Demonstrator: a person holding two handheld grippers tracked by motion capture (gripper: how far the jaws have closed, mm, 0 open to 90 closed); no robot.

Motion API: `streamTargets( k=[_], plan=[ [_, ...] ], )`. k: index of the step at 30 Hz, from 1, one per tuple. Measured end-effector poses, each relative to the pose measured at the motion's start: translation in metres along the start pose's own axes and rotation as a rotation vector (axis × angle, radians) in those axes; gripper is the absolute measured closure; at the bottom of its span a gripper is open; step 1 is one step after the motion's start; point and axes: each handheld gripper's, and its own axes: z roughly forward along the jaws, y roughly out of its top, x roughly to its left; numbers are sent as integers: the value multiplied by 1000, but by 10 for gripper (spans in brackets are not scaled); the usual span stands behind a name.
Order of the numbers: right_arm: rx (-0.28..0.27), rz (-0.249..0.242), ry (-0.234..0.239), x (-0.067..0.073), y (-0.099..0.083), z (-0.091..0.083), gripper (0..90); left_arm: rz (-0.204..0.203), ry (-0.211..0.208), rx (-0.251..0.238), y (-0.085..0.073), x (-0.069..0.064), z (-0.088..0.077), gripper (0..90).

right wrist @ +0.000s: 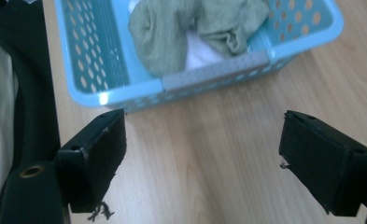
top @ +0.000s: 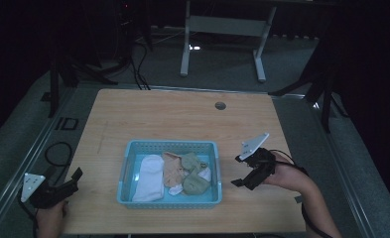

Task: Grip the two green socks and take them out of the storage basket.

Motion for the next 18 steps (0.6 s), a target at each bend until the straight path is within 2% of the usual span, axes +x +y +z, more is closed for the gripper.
streamTargets(
  k=[3, 9, 18],
  plan=[
    [-17, -20, 0, 0, 11, 1, 158, 0, 0, 0, 0, 0, 0, 24],
    [-10, -46, 0, 1, 26, 6, 158, 0, -3, -1, 0, 0, 0, 24],
    [14, -62, 26, 3, 42, 28, 158, 0, -6, 0, 0, 0, 0, 24]
  ],
)
